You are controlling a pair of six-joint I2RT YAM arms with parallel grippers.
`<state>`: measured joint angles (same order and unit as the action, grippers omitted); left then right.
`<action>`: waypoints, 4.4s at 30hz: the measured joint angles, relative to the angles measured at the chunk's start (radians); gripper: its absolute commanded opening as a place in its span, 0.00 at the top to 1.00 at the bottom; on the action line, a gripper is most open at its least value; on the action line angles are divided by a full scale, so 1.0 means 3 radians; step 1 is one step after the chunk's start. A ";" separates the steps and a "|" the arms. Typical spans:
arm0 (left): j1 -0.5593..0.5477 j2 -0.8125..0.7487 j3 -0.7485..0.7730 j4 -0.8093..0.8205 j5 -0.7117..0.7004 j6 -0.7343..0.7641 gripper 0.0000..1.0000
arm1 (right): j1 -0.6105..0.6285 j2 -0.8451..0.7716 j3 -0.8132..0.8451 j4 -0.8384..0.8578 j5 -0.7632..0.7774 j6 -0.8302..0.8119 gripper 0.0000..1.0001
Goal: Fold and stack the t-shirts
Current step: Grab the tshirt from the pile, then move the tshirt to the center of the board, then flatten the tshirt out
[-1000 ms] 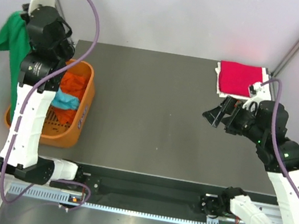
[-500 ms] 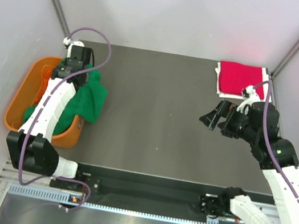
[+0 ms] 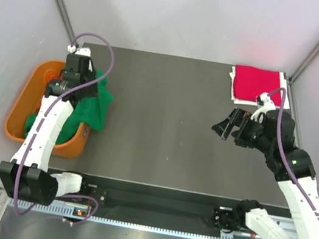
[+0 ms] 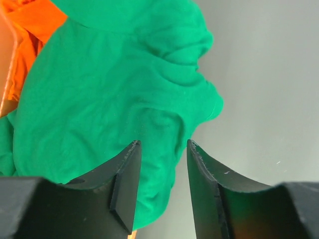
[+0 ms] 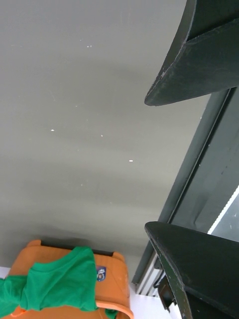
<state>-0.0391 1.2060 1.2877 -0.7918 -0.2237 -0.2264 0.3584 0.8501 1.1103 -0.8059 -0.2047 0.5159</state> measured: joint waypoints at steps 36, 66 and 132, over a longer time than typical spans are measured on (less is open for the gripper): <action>-0.0056 0.0704 0.0177 0.0072 -0.0348 0.0132 0.83 | 0.0000 -0.0003 -0.0231 0.0221 0.0041 -0.0145 0.00; -0.0053 0.0699 0.1575 -0.0234 -0.0470 0.0113 1.00 | 0.0000 0.0032 -0.0228 0.0217 0.0022 -0.0052 0.00; -0.1437 0.1156 -0.1521 0.1602 0.1217 -0.1520 0.60 | 0.1217 0.1904 -0.1153 0.2163 0.0289 0.0958 0.25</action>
<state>-0.4702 1.5528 0.8314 -0.3111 0.1413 -0.6823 0.7235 1.4212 0.7643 -0.1570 -0.1181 0.8032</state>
